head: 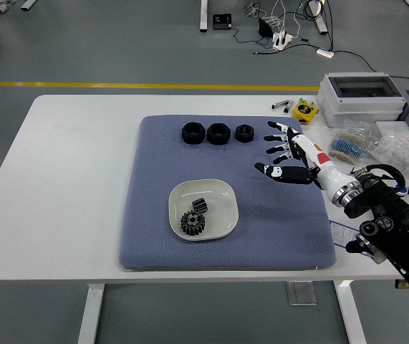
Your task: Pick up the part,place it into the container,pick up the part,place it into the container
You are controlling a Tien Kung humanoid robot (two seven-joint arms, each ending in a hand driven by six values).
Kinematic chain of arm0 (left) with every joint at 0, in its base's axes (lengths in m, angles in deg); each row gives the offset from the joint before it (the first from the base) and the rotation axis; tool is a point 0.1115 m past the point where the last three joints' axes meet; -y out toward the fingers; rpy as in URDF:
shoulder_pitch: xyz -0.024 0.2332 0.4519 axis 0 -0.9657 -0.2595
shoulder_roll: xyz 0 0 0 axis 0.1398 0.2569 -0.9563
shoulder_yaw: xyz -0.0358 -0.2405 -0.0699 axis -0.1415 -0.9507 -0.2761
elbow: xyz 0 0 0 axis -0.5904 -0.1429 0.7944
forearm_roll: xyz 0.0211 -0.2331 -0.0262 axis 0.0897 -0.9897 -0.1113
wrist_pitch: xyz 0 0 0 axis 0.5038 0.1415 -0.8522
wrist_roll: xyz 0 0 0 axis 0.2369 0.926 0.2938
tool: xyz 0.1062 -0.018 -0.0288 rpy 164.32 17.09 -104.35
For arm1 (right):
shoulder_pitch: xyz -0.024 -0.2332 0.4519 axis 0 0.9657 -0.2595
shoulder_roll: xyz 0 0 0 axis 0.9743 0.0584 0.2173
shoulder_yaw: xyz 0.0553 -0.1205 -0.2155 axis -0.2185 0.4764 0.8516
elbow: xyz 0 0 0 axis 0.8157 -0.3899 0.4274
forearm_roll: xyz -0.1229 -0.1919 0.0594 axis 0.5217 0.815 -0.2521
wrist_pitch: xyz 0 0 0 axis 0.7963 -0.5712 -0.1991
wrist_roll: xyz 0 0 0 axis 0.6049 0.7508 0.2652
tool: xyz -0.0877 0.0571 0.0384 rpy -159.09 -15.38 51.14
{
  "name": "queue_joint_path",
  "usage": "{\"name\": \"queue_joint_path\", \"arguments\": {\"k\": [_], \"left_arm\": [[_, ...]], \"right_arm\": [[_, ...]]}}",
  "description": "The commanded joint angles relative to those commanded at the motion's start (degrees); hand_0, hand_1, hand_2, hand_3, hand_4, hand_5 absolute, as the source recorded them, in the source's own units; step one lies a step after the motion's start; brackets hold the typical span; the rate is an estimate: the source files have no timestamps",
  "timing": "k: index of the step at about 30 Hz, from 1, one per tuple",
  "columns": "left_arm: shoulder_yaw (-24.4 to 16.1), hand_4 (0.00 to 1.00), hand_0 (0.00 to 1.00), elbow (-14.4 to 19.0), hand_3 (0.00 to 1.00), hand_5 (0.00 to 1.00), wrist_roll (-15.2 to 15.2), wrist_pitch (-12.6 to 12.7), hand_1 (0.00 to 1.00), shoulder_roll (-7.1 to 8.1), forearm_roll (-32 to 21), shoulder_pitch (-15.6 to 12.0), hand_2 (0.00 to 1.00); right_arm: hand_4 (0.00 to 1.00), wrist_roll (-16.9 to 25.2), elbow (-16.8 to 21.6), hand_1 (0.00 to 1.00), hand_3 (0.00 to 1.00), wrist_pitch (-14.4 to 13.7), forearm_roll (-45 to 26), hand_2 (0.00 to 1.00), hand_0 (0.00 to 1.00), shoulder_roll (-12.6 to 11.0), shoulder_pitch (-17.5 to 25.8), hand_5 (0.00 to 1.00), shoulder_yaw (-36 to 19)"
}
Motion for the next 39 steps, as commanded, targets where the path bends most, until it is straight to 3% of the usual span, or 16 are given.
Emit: {"name": "queue_joint_path", "arguments": {"k": [6, 24, 39], "left_arm": [[-0.13, 0.619, 0.709, 0.00, 0.566, 0.704, -0.04, -0.05, 0.625, -0.02, 0.27, -0.20, 0.641], [-0.40, 0.618, 0.708, 0.00, 0.566, 0.704, -0.16, -0.19, 0.625, 0.08, 0.79, -0.66, 0.643], [-0.52, 0.615, 0.707, 0.00, 0.567, 0.704, -0.28, -0.33, 0.626, 0.13, 1.24, -0.71, 0.643]], "right_arm": [[0.854, -0.03, 1.19, 0.666, 0.920, -0.19, -1.66, 0.790, 0.597, 0.16, 2.18, 0.274, -3.20], [0.847, -1.50, 0.26, 0.671, 0.915, 0.83, -1.32, 0.791, 0.610, 0.80, 4.03, 0.291, -4.51], [0.830, -4.06, 0.99, 0.681, 0.899, 2.51, 5.38, 0.807, 0.651, 0.60, 4.33, 0.326, -5.95]]}}
